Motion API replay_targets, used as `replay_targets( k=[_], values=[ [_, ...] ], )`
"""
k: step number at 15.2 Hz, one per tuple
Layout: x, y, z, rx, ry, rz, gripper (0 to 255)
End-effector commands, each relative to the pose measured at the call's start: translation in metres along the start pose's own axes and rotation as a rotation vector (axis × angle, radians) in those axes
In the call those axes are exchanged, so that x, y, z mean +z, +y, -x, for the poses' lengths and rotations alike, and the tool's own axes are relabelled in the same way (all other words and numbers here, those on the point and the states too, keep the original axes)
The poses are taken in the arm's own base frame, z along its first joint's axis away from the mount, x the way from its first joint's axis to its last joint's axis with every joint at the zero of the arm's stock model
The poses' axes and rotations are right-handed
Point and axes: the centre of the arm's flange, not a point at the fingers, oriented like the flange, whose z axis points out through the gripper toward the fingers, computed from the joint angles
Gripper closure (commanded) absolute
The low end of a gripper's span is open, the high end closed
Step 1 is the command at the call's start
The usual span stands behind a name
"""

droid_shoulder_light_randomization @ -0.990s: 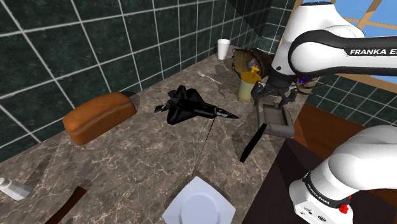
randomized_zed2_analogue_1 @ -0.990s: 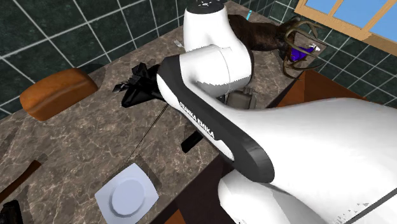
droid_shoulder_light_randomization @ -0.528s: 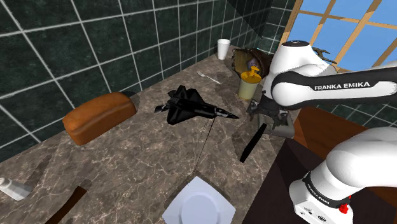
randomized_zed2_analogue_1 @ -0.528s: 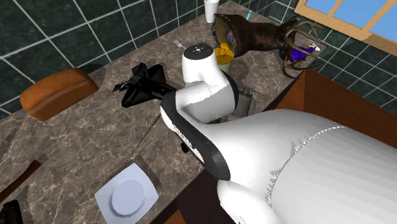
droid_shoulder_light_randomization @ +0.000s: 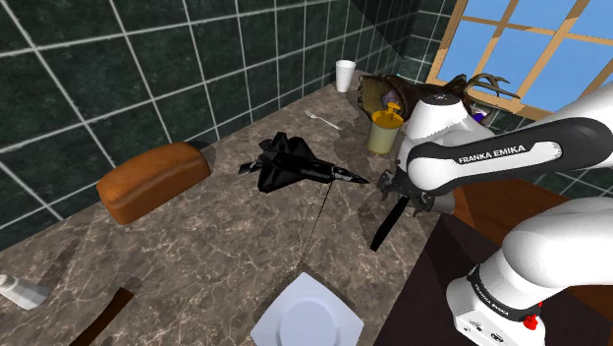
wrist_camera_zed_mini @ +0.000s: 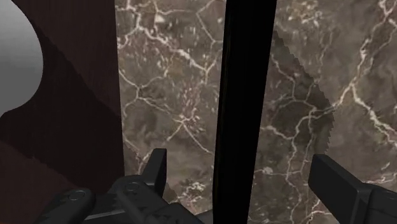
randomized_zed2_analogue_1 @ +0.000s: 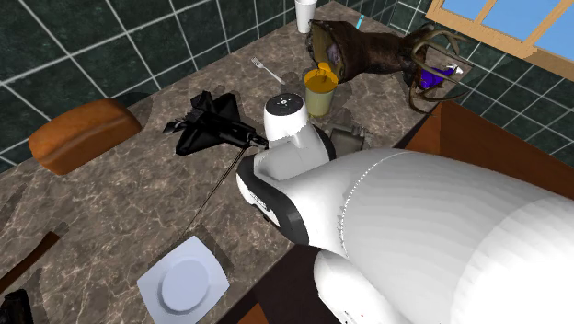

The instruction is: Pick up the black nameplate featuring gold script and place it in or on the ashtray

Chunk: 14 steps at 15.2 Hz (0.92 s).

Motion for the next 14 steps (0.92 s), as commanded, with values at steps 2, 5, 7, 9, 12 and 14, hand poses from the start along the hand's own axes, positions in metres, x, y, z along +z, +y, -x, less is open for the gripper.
replay_targets(
  k=[2,5,7,9,12,14],
  values=[
    [0.0137,-0.0001,-0.0002,0.001,0.0,-0.001,0],
    [0.0137,-0.0001,-0.0002,0.001,0.0,-0.001,0],
    [0.0137,-0.0001,-0.0002,0.001,0.0,-0.001,0],
    [0.0136,-0.0001,-0.0002,0.001,0.0,-0.001,0],
    [0.0136,-0.0001,-0.0002,0.001,0.0,-0.001,255],
    [0.0136,-0.0001,-0.0002,0.001,0.0,-0.001,255]
  ],
)
